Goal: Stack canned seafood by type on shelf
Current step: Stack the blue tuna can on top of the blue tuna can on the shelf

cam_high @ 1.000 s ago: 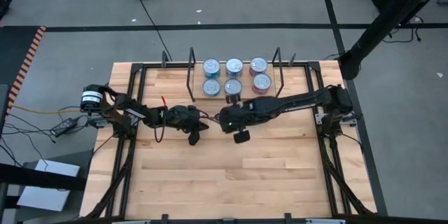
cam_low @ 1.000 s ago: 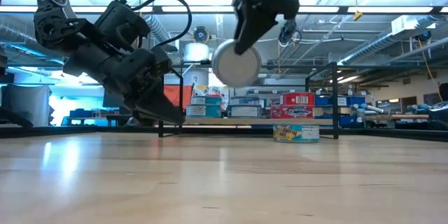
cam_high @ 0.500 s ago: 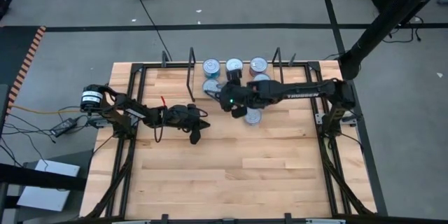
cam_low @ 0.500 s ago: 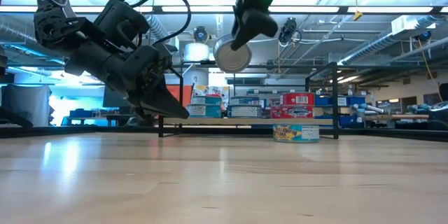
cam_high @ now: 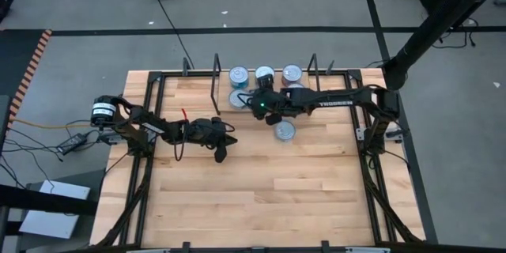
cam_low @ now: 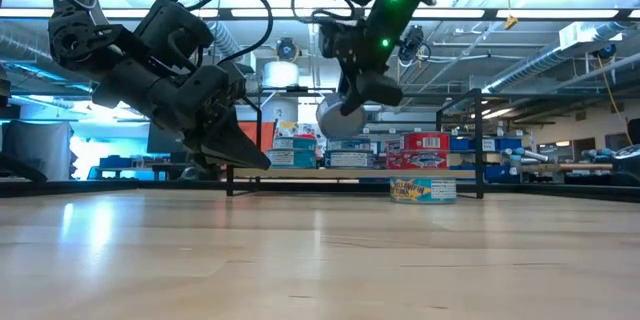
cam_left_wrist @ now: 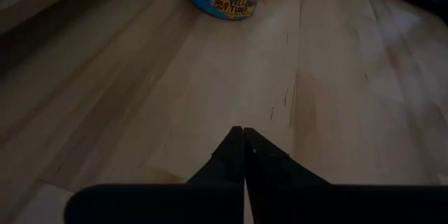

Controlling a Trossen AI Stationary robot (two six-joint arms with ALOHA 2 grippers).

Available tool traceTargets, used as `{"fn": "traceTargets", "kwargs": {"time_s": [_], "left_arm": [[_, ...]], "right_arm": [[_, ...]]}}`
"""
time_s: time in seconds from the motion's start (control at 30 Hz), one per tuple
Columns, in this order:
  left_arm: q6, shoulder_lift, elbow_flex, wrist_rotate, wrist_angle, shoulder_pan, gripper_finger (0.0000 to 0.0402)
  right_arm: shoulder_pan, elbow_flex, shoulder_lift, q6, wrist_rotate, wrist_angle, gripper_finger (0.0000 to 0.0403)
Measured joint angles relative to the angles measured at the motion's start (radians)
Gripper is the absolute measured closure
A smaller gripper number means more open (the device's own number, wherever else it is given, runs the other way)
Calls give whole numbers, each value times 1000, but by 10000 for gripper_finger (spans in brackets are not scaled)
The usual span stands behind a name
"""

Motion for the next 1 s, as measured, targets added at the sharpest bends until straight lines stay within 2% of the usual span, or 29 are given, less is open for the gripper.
{"fn": "traceTargets", "kwargs": {"time_s": [0.47, 0.77, 1.0], "left_arm": [[-3, 0, 0, 0, 0, 0, 398], [-3, 0, 0, -1, -2, 0, 398], [-4, 0, 0, 0, -2, 0, 398]], "right_arm": [[-24, -98, 0, -23, 27, 90, 251], [-24, -100, 0, -15, 17, 93, 220], [-24, -100, 0, 15, -8, 87, 214]]}}
